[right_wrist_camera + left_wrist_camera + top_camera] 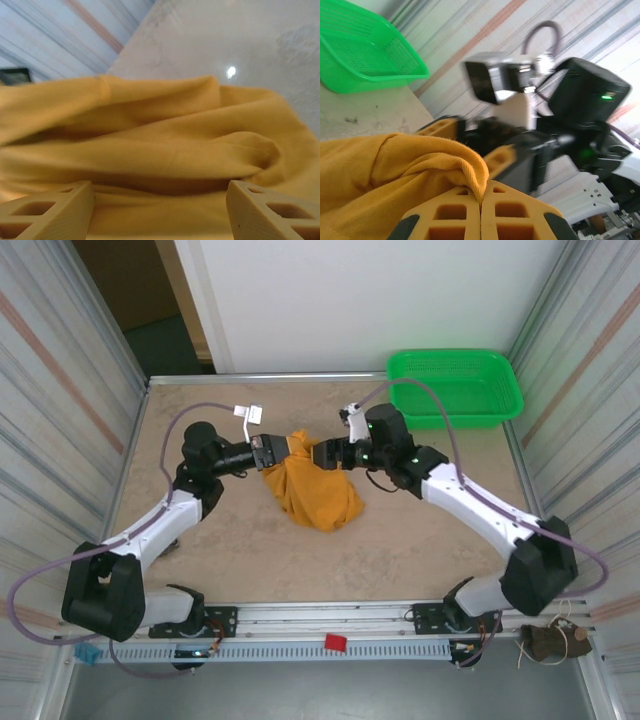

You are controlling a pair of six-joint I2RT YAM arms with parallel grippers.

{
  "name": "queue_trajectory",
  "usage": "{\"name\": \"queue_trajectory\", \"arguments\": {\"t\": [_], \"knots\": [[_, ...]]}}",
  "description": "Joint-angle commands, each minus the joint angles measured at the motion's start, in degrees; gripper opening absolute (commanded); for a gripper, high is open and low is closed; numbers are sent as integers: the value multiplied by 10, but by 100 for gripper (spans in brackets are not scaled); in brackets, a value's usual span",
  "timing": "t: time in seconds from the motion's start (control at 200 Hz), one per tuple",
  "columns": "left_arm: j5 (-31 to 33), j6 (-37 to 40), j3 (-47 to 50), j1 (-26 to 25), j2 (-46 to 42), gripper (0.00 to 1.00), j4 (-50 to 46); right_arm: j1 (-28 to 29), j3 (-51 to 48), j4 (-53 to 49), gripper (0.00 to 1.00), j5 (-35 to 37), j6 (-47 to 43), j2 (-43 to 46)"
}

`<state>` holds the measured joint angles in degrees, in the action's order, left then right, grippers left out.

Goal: Fold the inside-out t-shirt

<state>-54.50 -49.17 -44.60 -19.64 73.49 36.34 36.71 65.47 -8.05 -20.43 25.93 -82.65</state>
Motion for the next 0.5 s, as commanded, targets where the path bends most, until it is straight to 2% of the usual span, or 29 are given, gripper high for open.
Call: {"name": "queue_trajectory", "arguments": {"t": [0.0, 0.04, 0.1, 0.125, 0.331, 0.491], "knots": [[-32, 11, -27, -3, -3, 0, 28, -7, 14, 42, 65, -72, -11, -45], [-31, 18, -29, -1, -4, 0, 14, -8, 12, 58, 52, -92, -6, -57], [-30, 31, -31, 2, -6, 0, -7, -14, 9, 67, 12, -108, -1, -64], [-28, 33, -29, 6, -7, 0, -12, -18, 6, 67, 0, -113, 0, -59], [-13, 48, 8, 49, 5, 0, -28, -56, -55, 75, 0, -77, 20, 56], [1, 45, 38, 60, 38, 0, -2, -56, -87, 73, 0, -46, 35, 149]]}}
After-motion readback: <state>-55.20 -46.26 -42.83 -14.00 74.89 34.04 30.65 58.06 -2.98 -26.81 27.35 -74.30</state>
